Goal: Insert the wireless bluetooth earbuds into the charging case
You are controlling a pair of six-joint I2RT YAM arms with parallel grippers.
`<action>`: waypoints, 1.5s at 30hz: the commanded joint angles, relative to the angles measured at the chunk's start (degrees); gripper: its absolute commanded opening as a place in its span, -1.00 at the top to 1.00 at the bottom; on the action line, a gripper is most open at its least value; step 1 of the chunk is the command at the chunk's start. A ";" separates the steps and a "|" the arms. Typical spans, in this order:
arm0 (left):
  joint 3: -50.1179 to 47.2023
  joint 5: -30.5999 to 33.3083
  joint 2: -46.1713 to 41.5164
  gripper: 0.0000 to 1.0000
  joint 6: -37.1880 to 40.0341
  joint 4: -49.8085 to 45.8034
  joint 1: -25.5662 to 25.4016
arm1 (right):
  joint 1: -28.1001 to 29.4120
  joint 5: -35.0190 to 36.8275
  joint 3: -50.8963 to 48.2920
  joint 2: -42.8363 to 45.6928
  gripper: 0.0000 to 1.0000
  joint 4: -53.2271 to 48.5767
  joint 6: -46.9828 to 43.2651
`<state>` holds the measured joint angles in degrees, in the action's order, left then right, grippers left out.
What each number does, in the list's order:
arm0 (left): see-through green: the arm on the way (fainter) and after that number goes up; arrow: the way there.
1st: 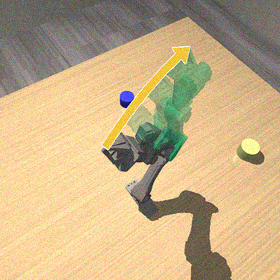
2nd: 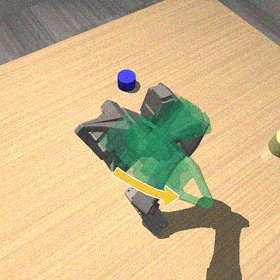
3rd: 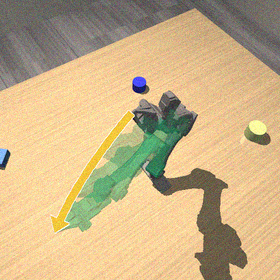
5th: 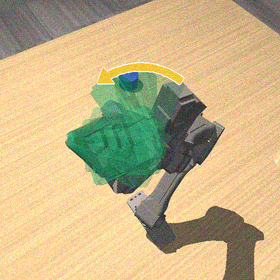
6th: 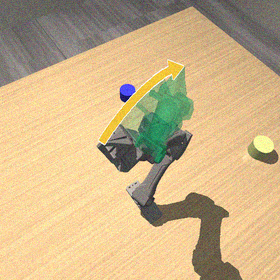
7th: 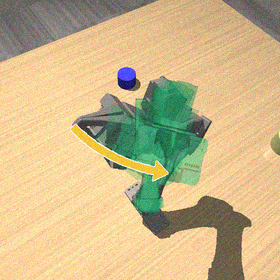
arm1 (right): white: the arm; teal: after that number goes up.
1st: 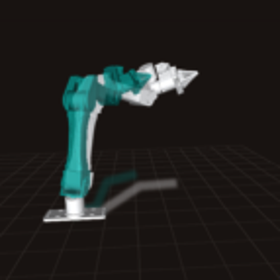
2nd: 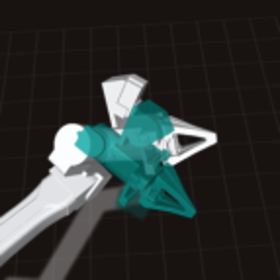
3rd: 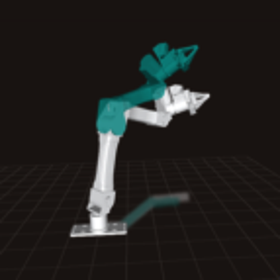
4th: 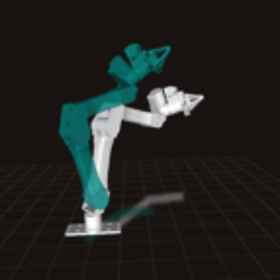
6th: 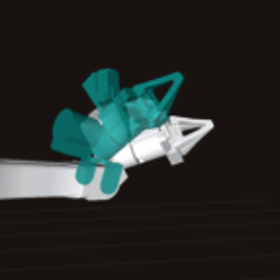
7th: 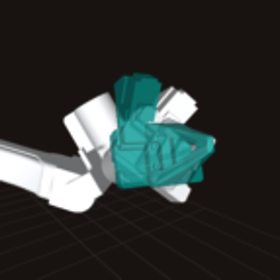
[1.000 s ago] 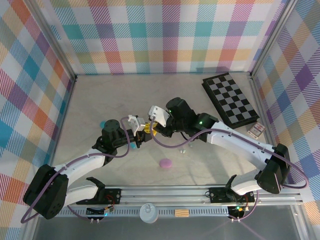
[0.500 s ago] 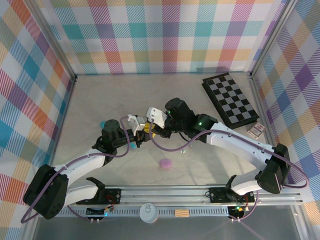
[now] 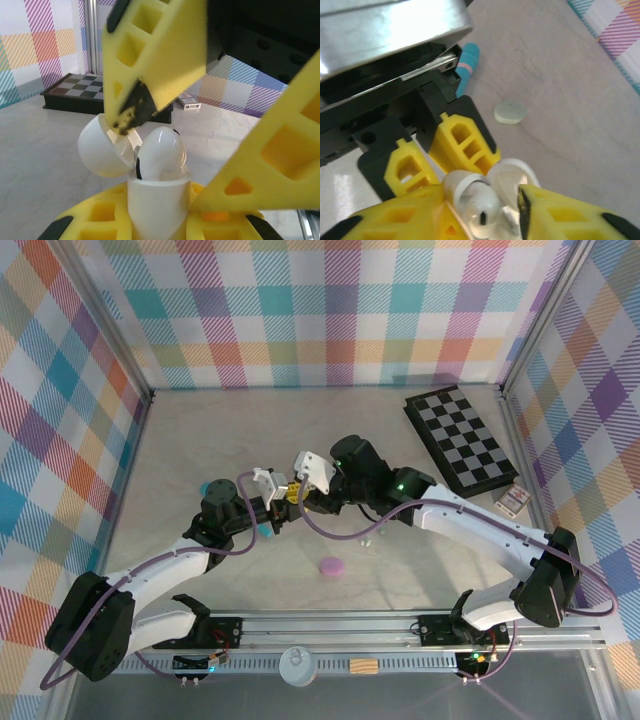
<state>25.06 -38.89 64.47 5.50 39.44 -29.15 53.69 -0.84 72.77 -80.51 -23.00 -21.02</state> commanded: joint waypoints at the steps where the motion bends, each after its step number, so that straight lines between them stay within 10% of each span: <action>1: 0.72 -0.66 -1.25 1.00 -0.65 3.89 -0.39 | -0.41 0.84 2.13 1.30 -0.01 2.59 3.23; 25: -1.24 -1.17 -2.44 1.00 0.41 6.45 -0.39 | -10.02 -8.74 1.57 2.27 -0.29 3.67 23.09; 45: -1.67 -1.98 -2.69 1.00 1.63 7.63 -0.39 | -10.46 -17.42 0.88 0.86 -0.44 0.19 18.98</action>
<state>23.24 -39.79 62.87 6.26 43.70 -29.12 43.40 -15.81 74.15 -80.25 -21.43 -0.71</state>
